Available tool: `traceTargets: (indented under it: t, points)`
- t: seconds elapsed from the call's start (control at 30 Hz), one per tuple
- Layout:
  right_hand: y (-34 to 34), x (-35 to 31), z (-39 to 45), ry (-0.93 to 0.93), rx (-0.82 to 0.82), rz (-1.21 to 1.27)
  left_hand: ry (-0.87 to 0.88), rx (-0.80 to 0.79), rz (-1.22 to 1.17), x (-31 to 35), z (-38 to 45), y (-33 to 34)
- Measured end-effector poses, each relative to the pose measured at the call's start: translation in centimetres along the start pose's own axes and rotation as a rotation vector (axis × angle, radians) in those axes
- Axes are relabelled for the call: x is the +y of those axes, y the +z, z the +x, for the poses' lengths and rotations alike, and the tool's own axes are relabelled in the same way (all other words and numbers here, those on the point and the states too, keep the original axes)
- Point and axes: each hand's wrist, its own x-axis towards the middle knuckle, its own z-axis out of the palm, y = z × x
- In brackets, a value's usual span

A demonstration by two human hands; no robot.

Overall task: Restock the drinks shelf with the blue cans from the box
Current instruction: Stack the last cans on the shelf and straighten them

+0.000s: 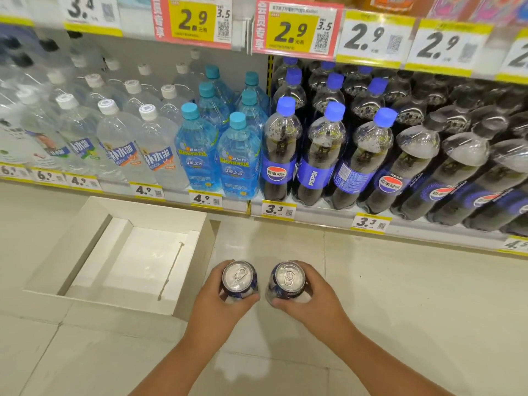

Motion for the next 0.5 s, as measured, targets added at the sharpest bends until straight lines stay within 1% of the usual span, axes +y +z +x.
traceTargets:
  t: [0.13, 0.23, 0.37, 0.5]
  points:
    - [-1.5, -5.0, 0.7, -0.079, 0.022, 0.014, 0.032, -0.045, 0.01, 6.3, 0.2, -1.6]
    - [-3.7, -10.1, -0.5, -0.081, 0.023, 0.03, 0.034, -0.086, 0.067, 12.0, -1.1, -3.8]
    - [-7.8, -18.6, -3.5, -0.05, 0.008, 0.053, 0.046, -0.095, 0.084, 21.1, -3.9, -6.8]
    - [-12.7, -28.6, -7.0, -0.061, 0.007, 0.029, 0.078, -0.097, 0.062, 31.9, -7.3, -9.7]
